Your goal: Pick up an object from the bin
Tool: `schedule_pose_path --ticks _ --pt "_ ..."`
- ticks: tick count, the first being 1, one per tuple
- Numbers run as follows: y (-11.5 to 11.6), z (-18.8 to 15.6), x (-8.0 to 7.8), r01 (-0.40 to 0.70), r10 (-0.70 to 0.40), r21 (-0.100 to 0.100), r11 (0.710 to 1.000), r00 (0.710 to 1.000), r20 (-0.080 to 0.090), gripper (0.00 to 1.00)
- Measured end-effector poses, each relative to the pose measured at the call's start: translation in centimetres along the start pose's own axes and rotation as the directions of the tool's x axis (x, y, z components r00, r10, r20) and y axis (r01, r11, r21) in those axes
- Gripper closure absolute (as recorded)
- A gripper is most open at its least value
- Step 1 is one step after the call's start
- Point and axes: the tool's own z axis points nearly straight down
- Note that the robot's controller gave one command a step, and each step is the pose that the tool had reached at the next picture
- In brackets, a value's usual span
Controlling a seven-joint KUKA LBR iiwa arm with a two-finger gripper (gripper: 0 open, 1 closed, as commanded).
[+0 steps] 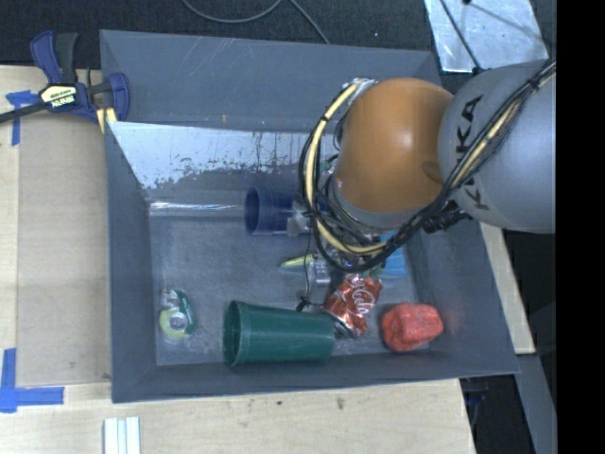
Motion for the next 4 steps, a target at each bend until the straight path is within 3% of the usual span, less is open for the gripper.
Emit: schedule_pose_path --ticks 1,2,3,4 --pt "0.0 -0.5 -0.2 -0.002 0.002 -0.001 1.0 1.0 0.008 0.0" --pt "-4.0 0.3 0.6 0.047 -0.047 -0.002 0.999 0.999 0.006 0.0" --pt "-10.2 -1.3 -1.4 0.1 -0.1 0.0 0.995 0.995 0.008 0.0" --pt "-12.1 -0.9 -1.6 0.281 -0.281 0.006 0.96 0.96 0.008 0.0"
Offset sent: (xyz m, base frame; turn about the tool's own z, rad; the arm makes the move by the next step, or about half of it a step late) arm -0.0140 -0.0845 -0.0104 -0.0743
